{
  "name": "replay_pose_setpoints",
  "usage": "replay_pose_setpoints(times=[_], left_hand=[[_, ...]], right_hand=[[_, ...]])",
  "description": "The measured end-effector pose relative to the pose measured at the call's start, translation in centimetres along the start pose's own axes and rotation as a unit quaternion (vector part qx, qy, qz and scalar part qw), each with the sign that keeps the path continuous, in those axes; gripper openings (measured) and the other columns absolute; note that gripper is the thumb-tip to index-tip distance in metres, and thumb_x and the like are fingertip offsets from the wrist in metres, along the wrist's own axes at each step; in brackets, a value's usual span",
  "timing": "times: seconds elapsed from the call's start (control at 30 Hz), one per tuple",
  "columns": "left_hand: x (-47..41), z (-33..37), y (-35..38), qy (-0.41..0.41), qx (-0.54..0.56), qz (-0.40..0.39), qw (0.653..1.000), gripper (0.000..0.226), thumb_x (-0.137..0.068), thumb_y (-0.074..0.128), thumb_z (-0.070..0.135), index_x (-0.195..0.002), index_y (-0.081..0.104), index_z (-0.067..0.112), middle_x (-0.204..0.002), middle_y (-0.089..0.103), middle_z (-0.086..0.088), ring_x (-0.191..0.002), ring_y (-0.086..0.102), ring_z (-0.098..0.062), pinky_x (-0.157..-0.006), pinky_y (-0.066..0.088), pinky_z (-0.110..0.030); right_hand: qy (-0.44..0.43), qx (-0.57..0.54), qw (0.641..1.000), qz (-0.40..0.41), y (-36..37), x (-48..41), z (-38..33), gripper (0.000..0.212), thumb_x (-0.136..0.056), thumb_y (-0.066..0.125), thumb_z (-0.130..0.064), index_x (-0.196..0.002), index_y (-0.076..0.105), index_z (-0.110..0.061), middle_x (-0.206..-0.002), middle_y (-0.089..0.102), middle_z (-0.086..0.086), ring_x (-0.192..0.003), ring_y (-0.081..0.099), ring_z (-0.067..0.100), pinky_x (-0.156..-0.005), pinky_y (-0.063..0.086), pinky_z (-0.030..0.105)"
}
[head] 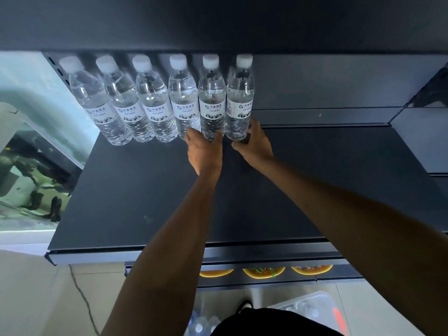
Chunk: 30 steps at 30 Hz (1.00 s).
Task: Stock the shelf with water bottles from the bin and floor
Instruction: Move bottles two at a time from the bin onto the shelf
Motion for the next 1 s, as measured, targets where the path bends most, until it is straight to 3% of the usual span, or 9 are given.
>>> replay_pose_setpoints(times=[0.1,0.2,0.5,0.63,0.77,0.87,1.0], left_hand=[[0.1,0.2,0.0,-0.001,-0.002,-0.002,1.000,0.047,-0.087,0.075,0.039,-0.108,0.049,0.006,-0.111,0.058,-0.008,-0.087,0.059,-0.031,-0.075,0.044,-0.039],[0.1,0.2,0.1,-0.003,-0.016,-0.005,1.000,0.050,-0.087,0.075,0.041,-0.111,0.049,0.005,-0.117,0.058,-0.010,-0.095,0.063,-0.036,-0.081,0.049,-0.043],[0.0,0.0,0.3,-0.004,-0.018,0.008,1.000,0.056,-0.083,0.078,0.044,-0.112,0.052,0.003,-0.120,0.059,-0.010,-0.102,0.063,-0.037,-0.085,0.048,-0.044],[0.4,-0.1,-0.2,0.010,0.017,0.006,1.000,0.050,-0.081,0.078,0.042,-0.101,0.051,0.005,-0.103,0.058,-0.006,-0.081,0.055,-0.024,-0.081,0.049,-0.041],[2.8,0.0,-0.6,0.030,0.070,-0.019,0.997,0.038,-0.080,0.078,0.035,-0.093,0.048,0.015,-0.098,0.057,-0.010,-0.074,0.049,-0.014,-0.081,0.050,-0.040],[6.6,0.5,0.0,0.076,0.095,-0.062,0.991,0.035,-0.080,0.078,0.031,-0.098,0.051,0.016,-0.104,0.059,-0.014,-0.082,0.054,-0.014,-0.081,0.051,-0.032],[14.5,1.9,1.9,0.160,0.102,-0.141,0.972,0.034,-0.085,0.077,0.028,-0.110,0.055,0.018,-0.108,0.056,-0.005,-0.087,0.058,-0.015,-0.076,0.050,-0.024]], right_hand=[[0.005,-0.007,1.000,-0.018,-0.2,0.5,0.2,0.085,-0.084,0.073,-0.019,-0.157,0.030,-0.031,-0.150,0.049,0.001,-0.126,0.056,0.019,-0.079,0.045,0.021],[0.012,-0.013,0.999,-0.036,-0.4,0.9,0.2,0.088,-0.085,0.072,-0.016,-0.159,0.028,-0.032,-0.150,0.047,0.000,-0.115,0.057,0.015,-0.066,0.042,0.013],[0.015,-0.009,0.998,-0.061,-0.7,2.3,-0.3,0.094,-0.086,0.068,-0.008,-0.163,0.021,-0.033,-0.153,0.041,0.005,-0.115,0.058,0.019,-0.077,0.050,0.027],[-0.002,-0.023,0.999,-0.042,-1.4,4.2,0.1,0.080,-0.090,0.064,-0.011,-0.160,0.028,-0.028,-0.143,0.041,0.005,-0.081,0.057,0.008,-0.065,0.051,0.020],[-0.032,-0.034,0.999,-0.006,-3.1,7.3,1.4,0.069,-0.093,0.061,-0.008,-0.156,0.036,-0.019,-0.142,0.039,0.004,-0.071,0.056,0.004,-0.061,0.049,0.014],[-0.064,-0.025,0.997,0.020,-5.0,10.1,2.7,0.063,-0.095,0.062,-0.008,-0.154,0.041,-0.016,-0.141,0.039,0.003,-0.067,0.059,0.006,-0.071,0.055,0.018],[-0.105,-0.007,0.993,0.056,-8.8,14.1,5.0,0.055,-0.096,0.063,-0.011,-0.148,0.048,-0.016,-0.136,0.043,0.000,-0.077,0.063,0.012,-0.080,0.059,0.035]])
Point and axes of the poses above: each hand's wrist, its own x-axis away from the middle knuckle, its own y-axis out of the palm, z = x × y, the point moved 5 cm from there along -x, towards the middle knuckle
